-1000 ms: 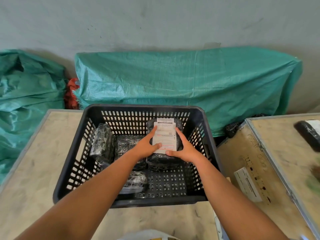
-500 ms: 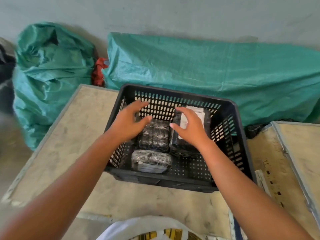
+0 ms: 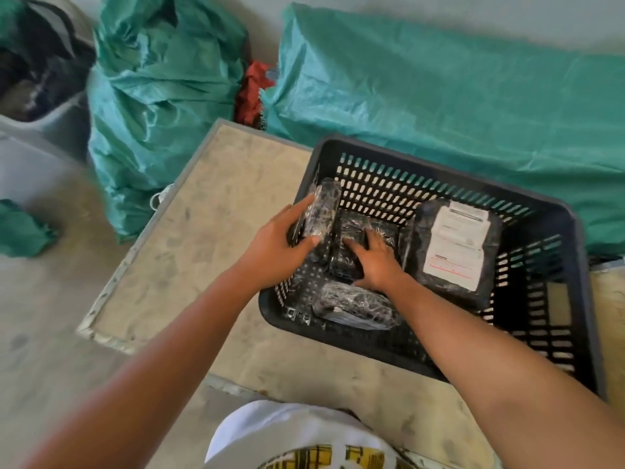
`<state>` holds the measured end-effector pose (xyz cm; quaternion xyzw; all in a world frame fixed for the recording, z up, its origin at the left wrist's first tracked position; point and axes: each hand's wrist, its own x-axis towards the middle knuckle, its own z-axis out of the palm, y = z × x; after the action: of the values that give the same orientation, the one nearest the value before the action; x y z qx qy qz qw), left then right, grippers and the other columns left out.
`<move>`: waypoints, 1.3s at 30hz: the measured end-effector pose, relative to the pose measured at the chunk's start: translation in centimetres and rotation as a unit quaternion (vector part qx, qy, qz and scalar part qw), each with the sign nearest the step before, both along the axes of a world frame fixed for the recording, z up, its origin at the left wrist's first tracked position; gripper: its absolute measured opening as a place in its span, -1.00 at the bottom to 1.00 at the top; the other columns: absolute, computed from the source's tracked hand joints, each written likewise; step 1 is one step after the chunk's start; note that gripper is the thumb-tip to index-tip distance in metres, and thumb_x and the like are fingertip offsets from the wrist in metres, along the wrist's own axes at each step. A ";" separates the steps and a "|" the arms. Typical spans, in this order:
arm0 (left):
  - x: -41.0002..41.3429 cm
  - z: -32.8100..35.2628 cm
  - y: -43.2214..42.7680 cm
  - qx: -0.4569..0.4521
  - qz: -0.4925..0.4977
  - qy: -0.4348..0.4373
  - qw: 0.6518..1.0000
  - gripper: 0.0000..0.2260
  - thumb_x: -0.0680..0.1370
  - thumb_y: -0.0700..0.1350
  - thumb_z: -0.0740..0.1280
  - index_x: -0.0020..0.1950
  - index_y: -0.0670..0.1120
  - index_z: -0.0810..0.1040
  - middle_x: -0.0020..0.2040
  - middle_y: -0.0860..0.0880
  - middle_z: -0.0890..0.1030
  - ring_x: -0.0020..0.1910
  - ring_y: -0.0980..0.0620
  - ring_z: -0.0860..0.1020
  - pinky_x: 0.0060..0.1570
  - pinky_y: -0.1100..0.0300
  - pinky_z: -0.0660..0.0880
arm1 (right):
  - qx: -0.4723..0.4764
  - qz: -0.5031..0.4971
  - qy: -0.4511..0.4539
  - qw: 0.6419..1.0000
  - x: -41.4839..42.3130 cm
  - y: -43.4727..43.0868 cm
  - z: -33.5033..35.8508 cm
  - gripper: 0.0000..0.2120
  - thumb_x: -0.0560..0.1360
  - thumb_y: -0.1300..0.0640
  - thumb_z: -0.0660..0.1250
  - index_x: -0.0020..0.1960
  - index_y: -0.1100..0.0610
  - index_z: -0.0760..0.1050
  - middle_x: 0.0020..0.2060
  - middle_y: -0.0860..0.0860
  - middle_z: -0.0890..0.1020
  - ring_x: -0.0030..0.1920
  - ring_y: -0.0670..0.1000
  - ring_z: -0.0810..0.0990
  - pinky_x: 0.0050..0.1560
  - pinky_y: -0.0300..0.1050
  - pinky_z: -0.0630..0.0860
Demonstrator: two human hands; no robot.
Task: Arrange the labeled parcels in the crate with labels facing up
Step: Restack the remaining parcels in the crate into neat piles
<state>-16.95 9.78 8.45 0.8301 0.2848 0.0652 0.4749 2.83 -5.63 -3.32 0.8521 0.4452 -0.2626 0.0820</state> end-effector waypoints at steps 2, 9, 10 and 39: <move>0.2 -0.2 0.1 -0.008 0.004 0.000 1.000 -0.38 0.62 -0.04 0.36 0.57 0.35 0.17 0.31 0.27 0.43 0.08 0.53 0.45 0.06 0.61 0.37 | -0.011 -0.001 -0.027 1.000 -0.6 -0.1 -0.8 0.17 0.36 0.01 0.64 0.67 -0.12 -0.11 0.65 0.22 -0.21 0.64 0.29 -0.21 0.57 0.33 -0.01; 0.4 -0.5 0.5 -0.055 0.000 -0.007 0.998 -0.38 0.68 -0.20 0.22 0.51 0.44 0.17 0.23 0.13 0.49 -0.50 0.11 0.49 -0.49 0.32 0.44 | 0.014 0.002 -0.057 0.998 0.0 -0.2 -0.8 0.17 0.31 0.12 0.66 0.65 -0.19 -0.03 0.65 0.19 -0.03 0.64 0.26 0.00 0.56 0.21 0.13; 0.4 -0.5 0.5 -0.058 0.000 -0.009 0.998 -0.38 0.68 -0.21 0.23 0.51 0.44 0.18 0.29 0.18 0.44 -0.50 0.11 0.51 -0.49 0.34 0.44 | 0.017 -0.001 -0.052 0.999 -0.1 -0.2 -0.7 0.14 0.34 0.16 0.65 0.65 -0.20 -0.02 0.66 0.17 -0.03 0.64 0.25 0.01 0.55 0.19 0.16; 0.8 2.8 -1.5 0.181 -0.040 -0.071 0.980 -0.48 0.61 -0.08 0.39 0.54 0.16 0.36 0.66 -0.16 -0.02 0.60 -0.26 -0.17 0.49 -0.32 0.10 | 0.406 -0.177 0.320 0.837 4.2 -5.4 17.1 -0.54 0.48 0.18 0.50 0.26 -0.26 0.65 -0.42 0.23 0.30 -0.45 0.02 0.15 -0.32 -0.17 0.24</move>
<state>-16.13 8.29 11.28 0.9062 0.2006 0.1554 0.3383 6.98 -11.01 13.75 0.7416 0.3554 -0.3259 -0.4664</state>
